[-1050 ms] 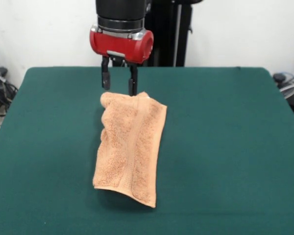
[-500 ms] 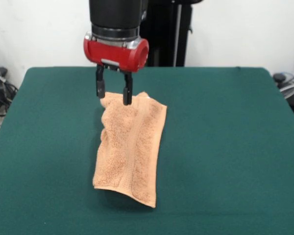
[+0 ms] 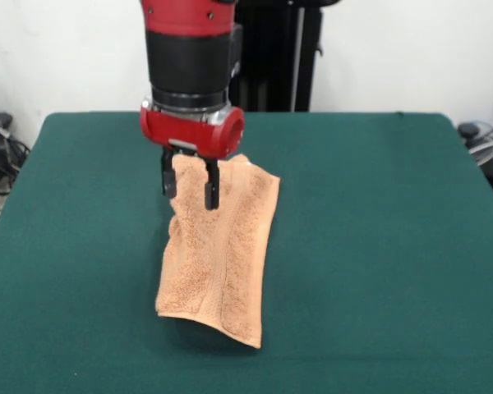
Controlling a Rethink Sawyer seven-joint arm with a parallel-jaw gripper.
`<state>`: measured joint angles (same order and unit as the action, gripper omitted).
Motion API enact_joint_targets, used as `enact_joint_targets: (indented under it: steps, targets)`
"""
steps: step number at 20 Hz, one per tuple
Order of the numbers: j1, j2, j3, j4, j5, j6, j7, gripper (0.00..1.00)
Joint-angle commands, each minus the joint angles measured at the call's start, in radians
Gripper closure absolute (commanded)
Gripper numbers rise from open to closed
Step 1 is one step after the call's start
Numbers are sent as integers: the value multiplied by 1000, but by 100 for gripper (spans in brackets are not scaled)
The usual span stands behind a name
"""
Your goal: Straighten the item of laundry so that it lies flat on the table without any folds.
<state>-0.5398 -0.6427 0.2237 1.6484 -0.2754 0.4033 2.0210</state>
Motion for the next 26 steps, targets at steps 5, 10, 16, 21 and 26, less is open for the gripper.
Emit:
enact_joint_targets:
  steps: [5, 10, 16, 21, 26]
  targets:
    - [-22, 141, -12, -5, -19, -100, 83, 0]
    - [-16, 190, -3, -30, -10, -120, 84, 0]
    - [4, 238, -5, -49, -2, -148, 97, 0]
    - [7, 267, -3, -67, -3, -163, 91, 0]
    - [7, 278, 21, -68, 26, -189, 120, 100]
